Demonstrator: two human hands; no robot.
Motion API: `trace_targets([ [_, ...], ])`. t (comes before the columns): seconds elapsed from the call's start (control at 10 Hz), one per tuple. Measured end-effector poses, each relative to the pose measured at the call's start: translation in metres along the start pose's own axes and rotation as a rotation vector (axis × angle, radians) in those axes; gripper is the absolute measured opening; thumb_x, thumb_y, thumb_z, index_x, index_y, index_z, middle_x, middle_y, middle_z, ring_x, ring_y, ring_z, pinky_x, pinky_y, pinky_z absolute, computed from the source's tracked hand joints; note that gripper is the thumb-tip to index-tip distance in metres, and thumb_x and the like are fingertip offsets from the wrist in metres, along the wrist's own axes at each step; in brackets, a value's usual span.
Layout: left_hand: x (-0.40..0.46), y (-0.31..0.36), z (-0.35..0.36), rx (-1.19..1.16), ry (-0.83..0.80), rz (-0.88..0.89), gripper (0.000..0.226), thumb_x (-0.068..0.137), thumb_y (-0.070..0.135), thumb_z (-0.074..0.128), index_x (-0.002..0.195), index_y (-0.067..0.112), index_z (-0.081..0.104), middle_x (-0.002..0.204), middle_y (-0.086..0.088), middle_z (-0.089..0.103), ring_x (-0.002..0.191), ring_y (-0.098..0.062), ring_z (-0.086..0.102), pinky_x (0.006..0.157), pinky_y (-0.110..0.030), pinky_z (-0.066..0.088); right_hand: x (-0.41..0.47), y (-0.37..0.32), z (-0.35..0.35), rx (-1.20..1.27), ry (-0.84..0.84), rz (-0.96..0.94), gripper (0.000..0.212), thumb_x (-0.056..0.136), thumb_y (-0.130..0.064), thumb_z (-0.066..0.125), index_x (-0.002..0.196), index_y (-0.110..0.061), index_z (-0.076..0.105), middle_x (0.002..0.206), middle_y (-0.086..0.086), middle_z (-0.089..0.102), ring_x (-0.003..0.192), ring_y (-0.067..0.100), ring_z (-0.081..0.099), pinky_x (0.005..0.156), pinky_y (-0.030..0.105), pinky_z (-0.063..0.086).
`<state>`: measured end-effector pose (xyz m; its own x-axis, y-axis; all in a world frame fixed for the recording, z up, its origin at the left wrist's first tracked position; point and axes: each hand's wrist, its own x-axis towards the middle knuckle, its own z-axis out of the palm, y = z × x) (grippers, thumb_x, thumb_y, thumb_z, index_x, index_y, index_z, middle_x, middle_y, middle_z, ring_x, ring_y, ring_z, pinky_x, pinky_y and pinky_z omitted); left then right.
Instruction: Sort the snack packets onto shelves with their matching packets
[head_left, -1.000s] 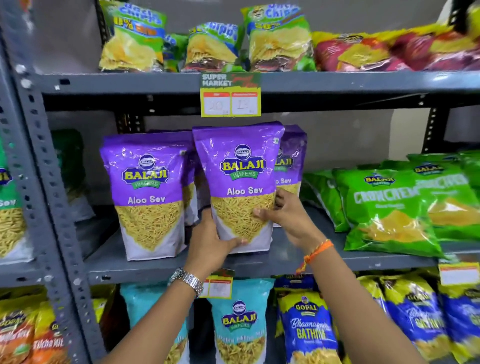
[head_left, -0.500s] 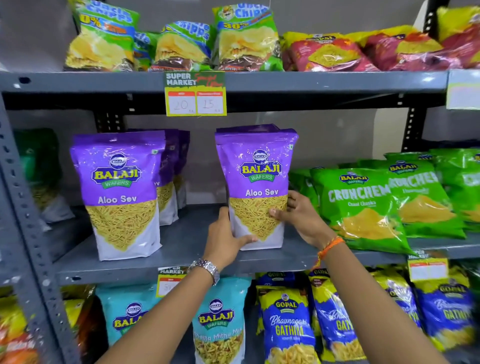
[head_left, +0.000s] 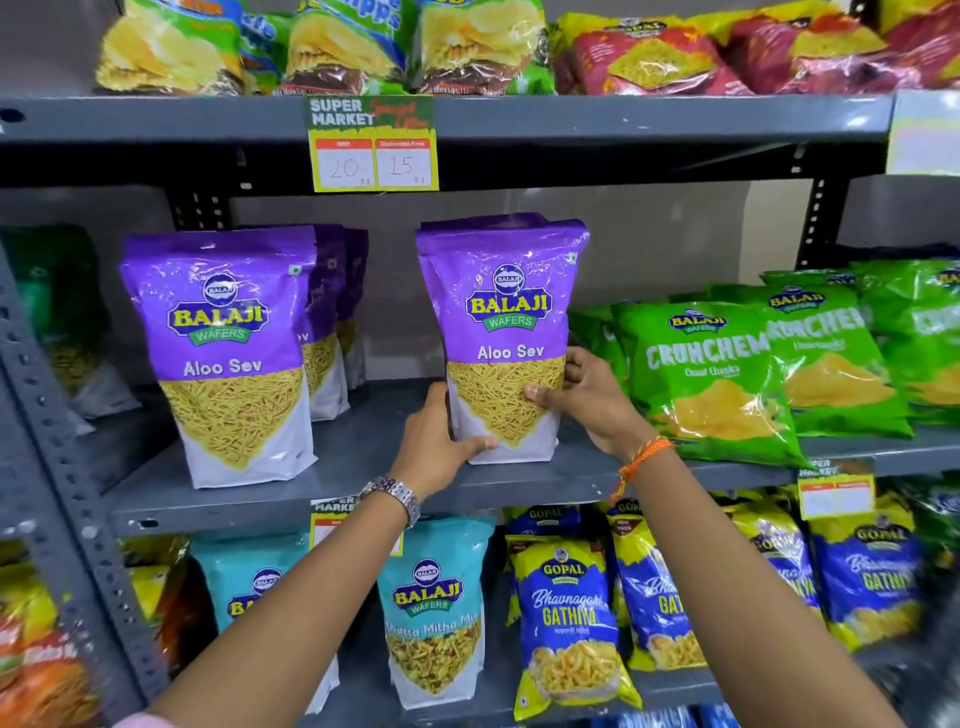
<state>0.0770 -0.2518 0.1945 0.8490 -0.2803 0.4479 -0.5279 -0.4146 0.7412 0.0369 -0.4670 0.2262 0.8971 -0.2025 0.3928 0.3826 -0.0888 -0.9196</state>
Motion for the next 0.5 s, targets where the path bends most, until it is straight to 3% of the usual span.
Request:
trace_targets([
  [0.3,-0.004,0.005,-0.004,0.048,-0.038,0.002,0.074,0.067,0.032,0.091,0.125,0.015,0.048,0.128,-0.007,0.069,0.114,-0.027,0.069,0.096,-0.046,0.057,-0.008,-0.005,0.002,-0.026,0.002,0.008,0.048,0.076,0.005,0.08,0.114,-0.011,0.056,0.105,0.006,0.072,0.097,0.018,0.07,0.075,0.023,0.062],
  [0.4,-0.002,0.001,-0.005,0.058,-0.049,-0.013,0.079,0.066,0.036,0.091,0.127,0.016,0.046,0.128,-0.008,0.068,0.113,-0.028,0.068,0.096,-0.047,0.057,-0.007,-0.003,0.001,-0.036,0.002,0.047,0.055,0.075,0.003,0.081,0.12,-0.009,0.052,0.107,0.006,0.071,0.106,0.026,0.068,0.083,0.029,0.062],
  [0.5,-0.012,0.006,-0.008,0.052,-0.025,0.012,0.093,0.066,0.037,0.091,0.141,0.016,0.04,0.141,-0.007,0.061,0.127,-0.027,0.061,0.105,-0.045,0.052,-0.017,-0.014,0.0,-0.127,0.061,0.059,0.085,0.066,-0.009,0.091,0.134,-0.011,0.041,0.123,0.009,0.065,0.12,0.027,0.061,0.103,0.044,0.054],
])
